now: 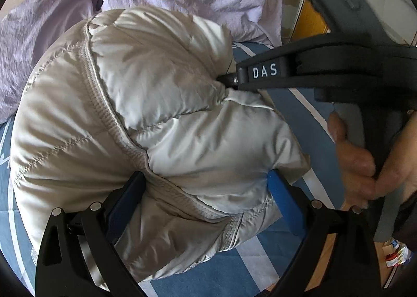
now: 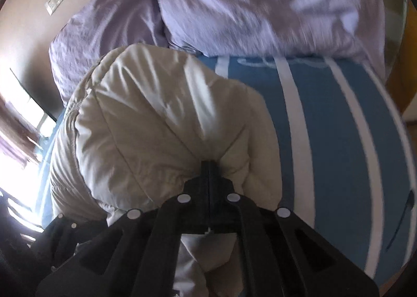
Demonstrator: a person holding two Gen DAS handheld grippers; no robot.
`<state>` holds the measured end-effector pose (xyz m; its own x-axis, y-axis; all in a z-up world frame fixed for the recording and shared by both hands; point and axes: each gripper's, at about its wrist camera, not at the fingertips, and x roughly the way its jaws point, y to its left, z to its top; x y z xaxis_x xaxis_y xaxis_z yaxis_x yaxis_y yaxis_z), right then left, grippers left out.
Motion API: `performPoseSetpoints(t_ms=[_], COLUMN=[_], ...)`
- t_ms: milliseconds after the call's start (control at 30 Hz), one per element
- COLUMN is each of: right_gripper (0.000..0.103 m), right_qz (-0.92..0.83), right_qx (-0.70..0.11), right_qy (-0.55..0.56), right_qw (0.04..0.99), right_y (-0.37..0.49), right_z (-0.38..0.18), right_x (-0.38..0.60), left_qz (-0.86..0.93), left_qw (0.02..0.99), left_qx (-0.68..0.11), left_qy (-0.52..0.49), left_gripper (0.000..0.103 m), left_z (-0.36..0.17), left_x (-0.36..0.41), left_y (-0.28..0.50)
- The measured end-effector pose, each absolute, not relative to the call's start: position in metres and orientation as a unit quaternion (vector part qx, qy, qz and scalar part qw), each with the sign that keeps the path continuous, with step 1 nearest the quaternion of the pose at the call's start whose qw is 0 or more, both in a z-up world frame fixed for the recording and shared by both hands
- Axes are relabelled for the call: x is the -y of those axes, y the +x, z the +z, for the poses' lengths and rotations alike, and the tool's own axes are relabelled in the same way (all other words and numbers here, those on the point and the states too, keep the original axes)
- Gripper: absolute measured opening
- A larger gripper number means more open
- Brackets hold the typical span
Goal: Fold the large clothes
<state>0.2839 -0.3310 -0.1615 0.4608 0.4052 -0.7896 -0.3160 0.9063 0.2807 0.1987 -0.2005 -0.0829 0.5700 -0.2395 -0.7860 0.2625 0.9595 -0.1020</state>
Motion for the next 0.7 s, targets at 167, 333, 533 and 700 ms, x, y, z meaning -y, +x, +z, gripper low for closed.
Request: performPoseSetpoints(t_ms=[167, 333, 533, 700], right_gripper=[0.001, 0.001, 0.001, 0.001], right_qz=[0.211, 0.207, 0.209, 0.210], right_qx=[-0.494, -0.506, -0.497, -0.488], right_qy=[0.065, 0.075, 0.080, 0.090], right_qw=[0.841, 0.834, 0.838, 0.843], right_y=[0.286, 0.288, 0.286, 0.280], right_z=[-0.179, -0.194, -0.196, -0.197], right_x=[0.334, 0.334, 0.337, 0.341], left_qz=[-0.146, -0.145, -0.130, -0.119], left_qw=[0.886, 0.891, 0.902, 0.908], left_qx=[-0.439, -0.430, -0.411, -0.401], left_qy=[0.014, 0.016, 0.008, -0.004], left_gripper=[0.095, 0.092, 0.092, 0.092], left_z=[-0.079, -0.070, -0.054, -0.040], left_x=[0.200, 0.199, 0.192, 0.183], left_y=[0.197, 0.192, 0.193, 0.202])
